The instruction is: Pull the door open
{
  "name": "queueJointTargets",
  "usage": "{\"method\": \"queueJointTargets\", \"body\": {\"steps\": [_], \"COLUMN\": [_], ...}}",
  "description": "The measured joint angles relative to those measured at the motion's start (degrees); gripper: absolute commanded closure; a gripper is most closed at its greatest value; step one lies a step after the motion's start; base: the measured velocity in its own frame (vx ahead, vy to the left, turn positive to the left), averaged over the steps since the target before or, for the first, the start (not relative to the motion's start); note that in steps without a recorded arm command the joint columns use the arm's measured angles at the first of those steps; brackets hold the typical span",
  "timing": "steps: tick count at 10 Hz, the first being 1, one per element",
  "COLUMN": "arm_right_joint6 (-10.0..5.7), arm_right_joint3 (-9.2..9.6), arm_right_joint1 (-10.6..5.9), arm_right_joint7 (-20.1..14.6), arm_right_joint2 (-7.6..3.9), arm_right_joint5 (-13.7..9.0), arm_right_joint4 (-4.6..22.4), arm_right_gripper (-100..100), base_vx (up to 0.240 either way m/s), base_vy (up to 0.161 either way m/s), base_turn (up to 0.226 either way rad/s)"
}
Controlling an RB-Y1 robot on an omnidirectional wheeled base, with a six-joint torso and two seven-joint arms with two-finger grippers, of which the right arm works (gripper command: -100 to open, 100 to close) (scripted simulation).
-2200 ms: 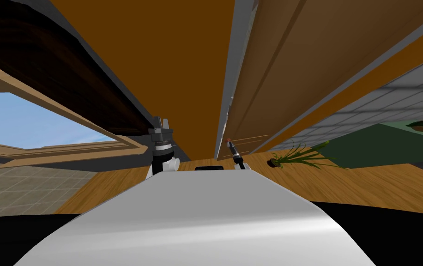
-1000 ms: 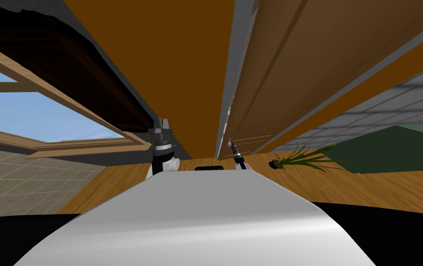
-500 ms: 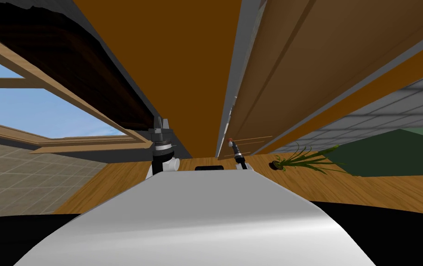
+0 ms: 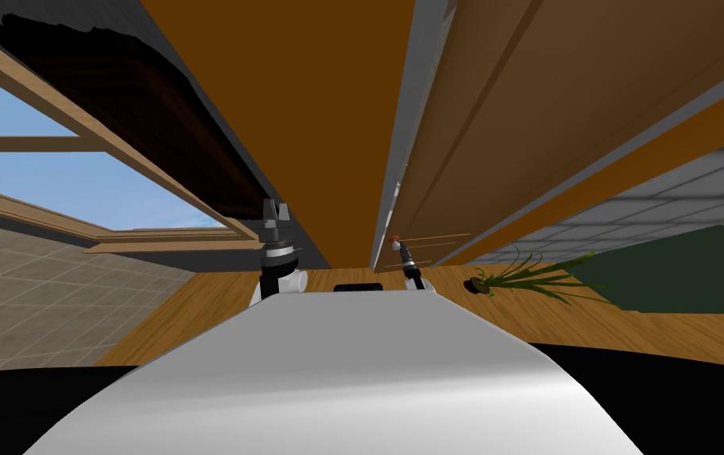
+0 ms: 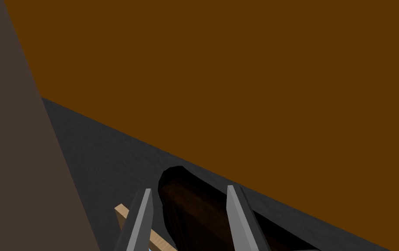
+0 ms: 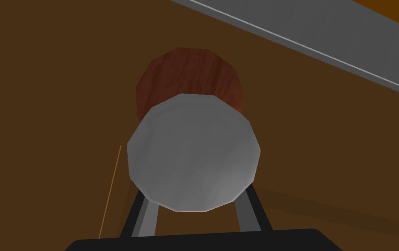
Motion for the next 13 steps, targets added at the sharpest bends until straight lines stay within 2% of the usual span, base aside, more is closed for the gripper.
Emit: {"method": "queueJointTargets", "body": {"steps": [2, 3, 5, 7, 9, 10, 11, 13], "arm_right_joint6": [-0.56, -0.36, 0.60, -0.27, -2.01, -1.52, -0.30, -0.52], "arm_right_joint3": [0.01, 0.03, 0.20, 0.26, 0.19, 0.30, 0.36, 0.41], "arm_right_joint1": [-0.66, 0.14, 0.23, -0.87, -2.41, -1.52, -0.24, -0.30], "arm_right_joint7": [-2.1, -2.8, -4.7, -6.9, -7.3, -7.5, -7.5, -7.4], "arm_right_joint2": [-0.30, -0.22, -0.29, -0.73, -0.97, -1.14, -0.83, -0.80], "arm_right_joint5": [-0.8, -1.0, -1.7, -2.5, -2.7, -2.7, -2.6, -2.6], "arm_right_joint4": [1.2, 0.3, -0.5, 1.7, 4.9, 4.0, 1.8, 1.6], "arm_right_gripper": [100, 100, 100, 100, 100, 100, 100, 100], "base_vx": [-0.026, -0.021, -0.029, -0.023, 0.004, 0.003, 0.000, -0.004], "base_vy": [0.003, 0.004, -0.005, -0.009, 0.004, -0.005, 0.000, -0.002], "base_turn": [0.047, 0.058, 0.049, 0.018, 0.007, -0.008, 0.000, 0.005]}}
